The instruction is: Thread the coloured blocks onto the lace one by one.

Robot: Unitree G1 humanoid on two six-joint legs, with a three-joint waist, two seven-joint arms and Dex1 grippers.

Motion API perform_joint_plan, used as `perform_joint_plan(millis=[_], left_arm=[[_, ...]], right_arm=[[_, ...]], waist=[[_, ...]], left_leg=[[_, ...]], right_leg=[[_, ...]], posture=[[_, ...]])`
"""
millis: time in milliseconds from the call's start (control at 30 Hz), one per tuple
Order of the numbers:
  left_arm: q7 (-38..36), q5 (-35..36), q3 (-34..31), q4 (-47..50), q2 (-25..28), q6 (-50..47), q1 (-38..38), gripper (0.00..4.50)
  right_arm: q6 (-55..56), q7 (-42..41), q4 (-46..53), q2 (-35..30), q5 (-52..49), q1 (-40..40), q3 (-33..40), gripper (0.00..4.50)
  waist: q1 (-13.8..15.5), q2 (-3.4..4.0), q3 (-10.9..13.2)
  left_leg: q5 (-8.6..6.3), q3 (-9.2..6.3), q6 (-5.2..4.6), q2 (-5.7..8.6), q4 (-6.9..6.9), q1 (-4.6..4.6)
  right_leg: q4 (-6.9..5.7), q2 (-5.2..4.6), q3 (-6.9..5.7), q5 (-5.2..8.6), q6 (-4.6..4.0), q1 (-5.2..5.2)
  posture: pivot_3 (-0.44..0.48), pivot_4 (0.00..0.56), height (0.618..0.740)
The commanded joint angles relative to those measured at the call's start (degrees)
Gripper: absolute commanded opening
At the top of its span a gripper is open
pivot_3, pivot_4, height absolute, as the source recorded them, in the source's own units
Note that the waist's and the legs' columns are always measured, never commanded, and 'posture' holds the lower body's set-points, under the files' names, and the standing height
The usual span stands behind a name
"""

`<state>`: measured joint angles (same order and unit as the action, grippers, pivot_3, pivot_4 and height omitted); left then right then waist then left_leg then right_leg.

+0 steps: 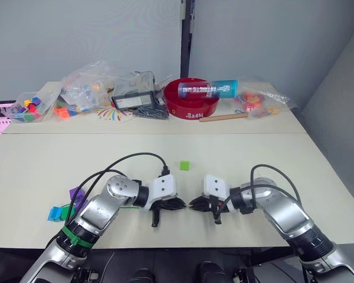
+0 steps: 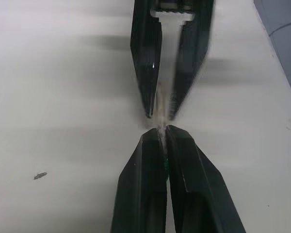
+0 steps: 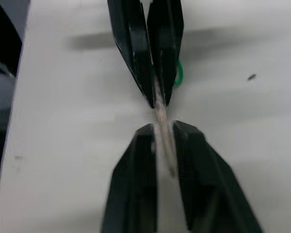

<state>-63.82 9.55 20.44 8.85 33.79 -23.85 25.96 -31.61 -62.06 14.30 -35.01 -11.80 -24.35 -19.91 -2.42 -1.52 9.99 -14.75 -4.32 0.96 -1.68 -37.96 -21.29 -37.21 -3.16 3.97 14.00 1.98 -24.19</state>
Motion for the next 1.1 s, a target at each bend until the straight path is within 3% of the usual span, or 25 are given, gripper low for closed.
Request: perform_joint_plan(millis=[33,233,367,567,833,1100], left_arm=[[-0.45,2.13,-3.71,-0.71,1.30,0.97,-1.07,0.00],[-1.41,5.38,-9.35,-0.85,4.21,1.04,-5.20,0.00],[-0.17,5.72,-11.67,0.05,5.45,0.68,-7.10,0.00],[0.56,6.26,-12.80,1.79,6.21,-0.63,-8.46,0.00],[1.10,7.00,-13.31,3.07,7.53,-1.45,-9.38,0.00],[1.68,7.48,-14.31,4.03,8.54,-1.97,-10.49,0.00]], right_arm=[[-3.66,1.83,4.00,-0.12,-4.75,0.82,6.15,2.08],[-8.43,10.29,6.61,2.46,-9.87,6.01,16.08,4.09],[-2.73,29.51,4.39,14.89,-1.72,10.82,15.53,4.09],[5.42,49.39,-1.59,31.94,8.52,11.94,10.00,4.09],[13.18,59.17,-14.17,39.00,14.26,5.90,9.18,4.09],[19.21,63.61,-28.14,43.15,15.46,-1.04,9.82,4.09]], waist=[[-0.03,0.00,0.00],[0.03,0.00,0.00],[-0.13,-0.02,-0.02],[-0.19,0.00,-0.02],[-0.22,0.00,-0.02],[-1.20,0.00,-0.02]], left_leg=[[0.00,0.00,0.00,0.00,0.00,0.00],[0.00,-0.01,0.00,-0.01,0.00,-0.01],[0.00,-0.01,0.00,-0.03,0.02,0.02],[0.01,0.02,0.02,-0.03,0.03,0.00],[0.01,0.02,0.03,-0.02,0.03,-0.01],[0.01,0.00,0.03,-0.05,0.10,0.02]], right_leg=[[0.00,0.00,0.00,0.00,0.00,0.00],[0.01,-0.01,-0.01,0.00,0.00,-0.01],[-0.03,0.02,0.00,0.00,0.00,-0.03],[-0.07,0.01,0.03,-0.01,-0.01,-0.10],[-0.04,-0.02,0.02,-0.01,-0.02,-0.10],[-0.07,0.01,0.01,-0.03,-0.05,-0.12]], posture=[[0.000,0.150,0.731],[0.000,0.150,0.731],[0.000,0.150,0.731],[0.000,0.150,0.731],[0.000,0.150,0.731],[0.000,0.150,0.731]])
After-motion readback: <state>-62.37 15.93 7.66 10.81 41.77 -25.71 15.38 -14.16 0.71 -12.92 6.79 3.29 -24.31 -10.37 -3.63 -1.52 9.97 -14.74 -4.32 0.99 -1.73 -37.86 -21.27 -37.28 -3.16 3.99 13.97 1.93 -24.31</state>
